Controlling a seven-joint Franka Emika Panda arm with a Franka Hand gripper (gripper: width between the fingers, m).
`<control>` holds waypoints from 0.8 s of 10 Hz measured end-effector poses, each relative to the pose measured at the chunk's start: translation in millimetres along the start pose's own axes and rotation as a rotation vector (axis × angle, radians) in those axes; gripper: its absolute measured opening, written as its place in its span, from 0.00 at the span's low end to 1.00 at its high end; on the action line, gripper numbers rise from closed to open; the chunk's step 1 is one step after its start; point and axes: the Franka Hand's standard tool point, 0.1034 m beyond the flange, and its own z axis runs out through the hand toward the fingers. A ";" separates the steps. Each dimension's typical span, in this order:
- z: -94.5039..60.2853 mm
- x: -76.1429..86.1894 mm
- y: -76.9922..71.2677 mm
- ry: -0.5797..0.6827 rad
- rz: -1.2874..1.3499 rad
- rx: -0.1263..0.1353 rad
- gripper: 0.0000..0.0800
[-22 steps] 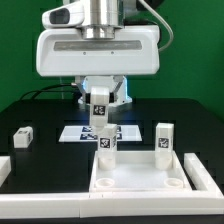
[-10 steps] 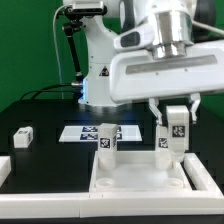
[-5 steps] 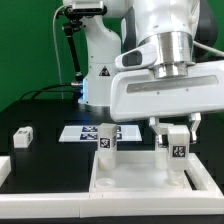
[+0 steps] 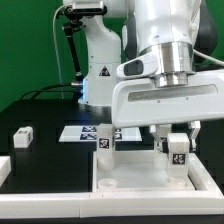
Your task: Assemble square table
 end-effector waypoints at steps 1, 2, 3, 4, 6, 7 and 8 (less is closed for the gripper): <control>1.1 -1.6 0.2 -0.002 -0.001 0.000 0.36; 4.2 -4.8 0.8 -0.008 -0.001 -0.002 0.36; 5.8 -6.6 -0.8 -0.011 -0.003 -0.001 0.36; 5.8 -6.9 -2.5 -0.011 -0.006 0.000 0.36; 5.8 -6.8 -2.3 -0.011 -0.011 0.000 0.47; 5.8 -6.8 -2.3 -0.011 -0.013 0.000 0.66; 5.8 -6.9 -2.3 -0.011 -0.014 0.000 0.66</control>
Offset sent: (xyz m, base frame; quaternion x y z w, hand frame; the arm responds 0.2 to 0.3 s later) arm -0.0076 -0.0030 -0.0108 -0.0338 -0.0233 0.0135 0.9991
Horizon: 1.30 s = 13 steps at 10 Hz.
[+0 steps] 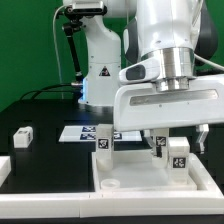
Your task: Assemble square table
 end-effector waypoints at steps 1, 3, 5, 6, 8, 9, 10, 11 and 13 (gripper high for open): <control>0.0 0.0 0.0 0.000 -0.001 0.000 0.78; 0.0 0.0 0.0 0.000 -0.007 0.000 0.80; 0.0 0.0 0.0 0.000 -0.011 0.000 0.81; 0.0 0.0 0.0 0.000 -0.013 0.000 0.81; -9.5 13.3 3.0 -0.050 -0.008 -0.008 0.81; -12.1 19.8 4.0 -0.083 -0.006 -0.012 0.81; -12.8 26.8 5.8 -0.087 -0.007 -0.013 0.81; -11.0 23.8 9.4 -0.148 -0.017 -0.018 0.81; -6.1 22.6 10.7 -0.279 -0.009 -0.026 0.81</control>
Offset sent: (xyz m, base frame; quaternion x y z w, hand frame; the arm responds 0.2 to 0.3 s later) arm 0.0000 0.0000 0.0000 0.0000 0.0000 0.0000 1.0000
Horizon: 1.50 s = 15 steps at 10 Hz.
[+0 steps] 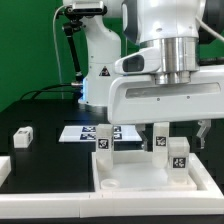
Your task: Assemble square table
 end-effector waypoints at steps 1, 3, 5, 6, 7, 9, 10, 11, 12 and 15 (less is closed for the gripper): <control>5.0 -5.1 -0.6 -0.090 0.000 -0.005 0.81; 11.0 -3.5 -0.7 -0.200 0.028 0.003 0.81; 12.7 -3.5 -0.6 -0.214 0.073 0.017 0.81; 13.0 -3.8 -0.7 -0.215 0.078 0.017 0.81; 13.1 -3.9 -1.1 -0.215 0.138 0.011 0.59; 13.2 -4.1 -1.9 -0.216 0.287 -0.005 0.36; 13.2 -4.2 -2.1 -0.217 0.352 -0.012 0.36; 13.3 -4.3 -2.4 -0.217 0.421 -0.020 0.36; 13.3 -4.4 -2.6 -0.217 0.493 -0.027 0.36; 14.2 -5.2 -4.9 -0.211 0.705 -0.048 0.36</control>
Offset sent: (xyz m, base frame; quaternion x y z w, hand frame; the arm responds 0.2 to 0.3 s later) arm 0.0025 0.0163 -0.0111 0.1061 -0.1261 0.1150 0.9796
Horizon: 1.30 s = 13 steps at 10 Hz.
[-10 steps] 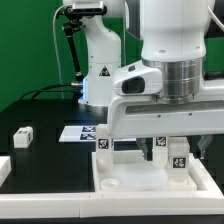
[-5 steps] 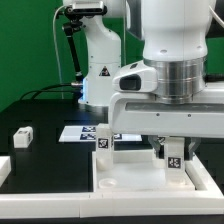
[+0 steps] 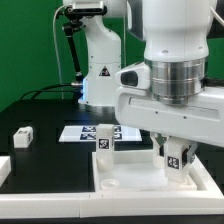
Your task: Assemble square table
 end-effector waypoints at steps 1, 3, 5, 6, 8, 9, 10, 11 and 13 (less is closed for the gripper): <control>0.1 -0.4 -1.2 -0.006 0.088 0.013 0.36; 1.0 -3.3 -10.3 0.009 0.380 0.087 0.36; 1.7 -7.1 -14.3 -0.001 0.588 0.112 0.36; 2.3 -10.7 -18.4 -0.006 0.681 0.116 0.36; 2.3 -15.0 -25.5 -0.014 0.835 0.133 0.36; 2.2 -14.4 -25.1 -0.016 0.859 0.133 0.36; 2.1 -15.2 -24.3 -0.013 0.750 0.126 0.36; 0.5 -17.1 -22.8 -0.019 0.623 0.106 0.63; -2.6 -23.9 -24.7 -0.006 0.357 0.082 0.76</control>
Offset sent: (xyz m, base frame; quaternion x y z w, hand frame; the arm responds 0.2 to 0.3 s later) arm 0.0023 0.0154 -0.0052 0.0849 0.0116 0.3016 0.9496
